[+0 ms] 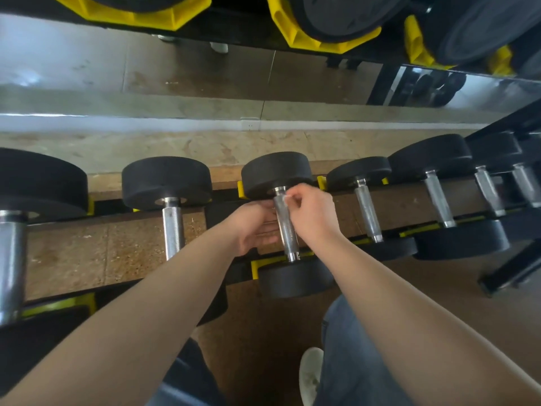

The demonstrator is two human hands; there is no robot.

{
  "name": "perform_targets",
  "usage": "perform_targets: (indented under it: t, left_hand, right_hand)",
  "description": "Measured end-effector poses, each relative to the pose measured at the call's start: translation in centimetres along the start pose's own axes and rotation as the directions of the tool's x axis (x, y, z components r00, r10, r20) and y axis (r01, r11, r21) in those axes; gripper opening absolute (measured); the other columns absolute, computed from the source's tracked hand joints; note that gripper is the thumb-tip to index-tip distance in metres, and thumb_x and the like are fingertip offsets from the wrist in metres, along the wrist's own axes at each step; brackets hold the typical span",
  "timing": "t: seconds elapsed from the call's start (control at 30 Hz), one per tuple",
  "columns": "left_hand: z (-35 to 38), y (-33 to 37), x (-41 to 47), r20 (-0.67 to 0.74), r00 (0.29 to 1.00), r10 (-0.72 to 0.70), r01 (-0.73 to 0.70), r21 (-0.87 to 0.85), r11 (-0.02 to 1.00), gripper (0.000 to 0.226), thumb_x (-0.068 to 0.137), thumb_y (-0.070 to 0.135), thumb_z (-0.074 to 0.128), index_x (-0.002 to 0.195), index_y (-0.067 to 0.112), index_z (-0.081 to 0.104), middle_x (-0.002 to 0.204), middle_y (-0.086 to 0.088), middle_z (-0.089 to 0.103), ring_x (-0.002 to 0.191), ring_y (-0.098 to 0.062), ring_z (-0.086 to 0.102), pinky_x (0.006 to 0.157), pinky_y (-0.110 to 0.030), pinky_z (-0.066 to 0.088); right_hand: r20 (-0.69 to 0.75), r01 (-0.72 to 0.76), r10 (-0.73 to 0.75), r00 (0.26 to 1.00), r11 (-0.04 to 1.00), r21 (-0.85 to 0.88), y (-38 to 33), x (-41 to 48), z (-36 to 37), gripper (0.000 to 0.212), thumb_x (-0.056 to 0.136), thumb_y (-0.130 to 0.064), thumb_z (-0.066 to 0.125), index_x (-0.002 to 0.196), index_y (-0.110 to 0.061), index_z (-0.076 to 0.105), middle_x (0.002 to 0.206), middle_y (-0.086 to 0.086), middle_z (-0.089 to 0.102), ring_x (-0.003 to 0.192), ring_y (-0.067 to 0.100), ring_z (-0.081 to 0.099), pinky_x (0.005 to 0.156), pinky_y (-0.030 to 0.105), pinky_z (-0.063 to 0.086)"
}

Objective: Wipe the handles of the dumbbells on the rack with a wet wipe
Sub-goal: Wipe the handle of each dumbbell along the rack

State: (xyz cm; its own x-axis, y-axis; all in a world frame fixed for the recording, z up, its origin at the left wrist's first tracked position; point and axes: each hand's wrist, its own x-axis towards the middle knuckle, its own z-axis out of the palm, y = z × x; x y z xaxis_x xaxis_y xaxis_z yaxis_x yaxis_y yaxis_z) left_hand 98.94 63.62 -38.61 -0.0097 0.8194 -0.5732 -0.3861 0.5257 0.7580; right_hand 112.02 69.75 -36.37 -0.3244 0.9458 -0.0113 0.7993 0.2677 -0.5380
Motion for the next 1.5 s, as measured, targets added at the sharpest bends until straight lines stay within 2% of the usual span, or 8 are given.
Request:
perform_targets:
  t: [0.2,0.33,0.47,0.57,0.77,1.03,1.27,1.5]
  left_hand:
    - [-0.2,-0.5,1.2,-0.076,0.99,0.119,-0.094,0.272,0.958,0.031,0.101,0.011,0.056,0.127,0.028,0.062,0.109,-0.002,0.076,0.099,-0.018,0.073,0.086,-0.038,0.06]
    - [0.2,-1.1,2.0,-0.047,0.936,0.349,-0.232,0.662,0.713,0.023,0.096,0.016,0.062,0.115,0.026,0.071,0.095,0.001,0.073,0.09,-0.021,0.071,0.089,-0.043,0.06]
    - [0.0,-1.2,1.9,-0.068,0.947,0.313,-0.229,0.538,0.811,0.022,0.094,0.015,0.067,0.109,0.031,0.071,0.092,-0.007,0.076,0.084,-0.025,0.075,0.082,-0.048,0.064]
    - [-0.1,-1.2,1.8,-0.068,0.941,0.33,-0.241,0.55,0.8,0.028,0.095,0.01,0.066,0.116,0.027,0.071,0.092,-0.007,0.077,0.081,-0.021,0.076,0.082,-0.044,0.064]
    - [0.0,-1.4,2.3,-0.095,0.944,0.315,-0.212,0.556,0.804,0.025,0.097,0.012,0.065,0.114,0.029,0.072,0.092,-0.001,0.077,0.079,-0.017,0.076,0.078,-0.039,0.065]
    - [0.7,-2.0,1.9,-0.13,0.949,0.286,-0.199,0.454,0.869,0.036,0.1,0.017,0.064,0.129,0.039,0.063,0.108,-0.008,0.075,0.097,-0.026,0.075,0.08,-0.036,0.065]
    - [1.1,-3.0,2.1,-0.166,0.928,0.333,-0.216,0.489,0.845,0.04,0.1,0.018,0.062,0.114,0.056,0.062,0.106,0.0,0.075,0.094,-0.018,0.075,0.084,-0.043,0.064]
    - [1.4,-2.9,1.6,-0.196,0.933,0.3,-0.203,0.403,0.893,0.046,0.102,0.017,0.061,0.144,0.036,0.055,0.115,0.001,0.073,0.101,-0.015,0.074,0.083,-0.032,0.064]
  right_hand:
    - [0.313,-0.036,0.07,0.947,0.993,-0.114,2.3,-0.7,-1.8,0.016,0.1,-0.026,0.064,0.112,-0.024,0.074,0.104,-0.007,0.07,0.083,-0.001,0.06,0.068,0.015,0.044]
    - [0.381,-0.1,0.14,0.914,0.987,-0.125,4.2,-1.5,-1.7,0.019,0.097,-0.028,0.069,0.114,-0.025,0.075,0.11,-0.007,0.072,0.087,0.002,0.063,0.074,0.016,0.046]
    - [0.167,-0.19,0.152,0.974,0.95,0.246,2.8,0.9,-0.6,0.024,0.099,-0.029,0.066,0.122,-0.024,0.073,0.116,-0.009,0.072,0.093,-0.001,0.064,0.073,0.008,0.042]
    - [0.156,-0.078,0.047,0.987,0.977,0.201,2.4,0.9,-0.6,0.025,0.099,-0.028,0.065,0.123,-0.024,0.073,0.11,-0.012,0.07,0.081,-0.009,0.058,0.064,0.004,0.041]
    - [0.587,-0.083,0.085,0.805,0.996,-0.03,5.6,-1.4,-3.0,0.004,0.086,-0.029,0.08,0.086,-0.03,0.077,0.088,-0.016,0.074,0.087,-0.002,0.067,0.085,0.025,0.053]
    - [0.23,-0.132,0.066,0.971,0.95,0.284,3.6,1.6,-0.9,0.02,0.097,-0.03,0.069,0.117,-0.029,0.073,0.112,-0.016,0.068,0.091,-0.007,0.057,0.074,0.01,0.04]
    - [0.627,-0.08,0.103,0.772,0.995,-0.065,5.8,0.3,-1.4,0.018,0.095,-0.02,0.067,0.111,-0.025,0.073,0.105,-0.009,0.069,0.102,0.011,0.064,0.094,0.035,0.05]
    - [0.416,-0.372,0.157,0.896,0.778,0.507,4.2,3.2,-0.5,0.022,0.097,-0.02,0.067,0.117,-0.029,0.071,0.113,-0.004,0.07,0.097,0.011,0.06,0.092,0.035,0.047]
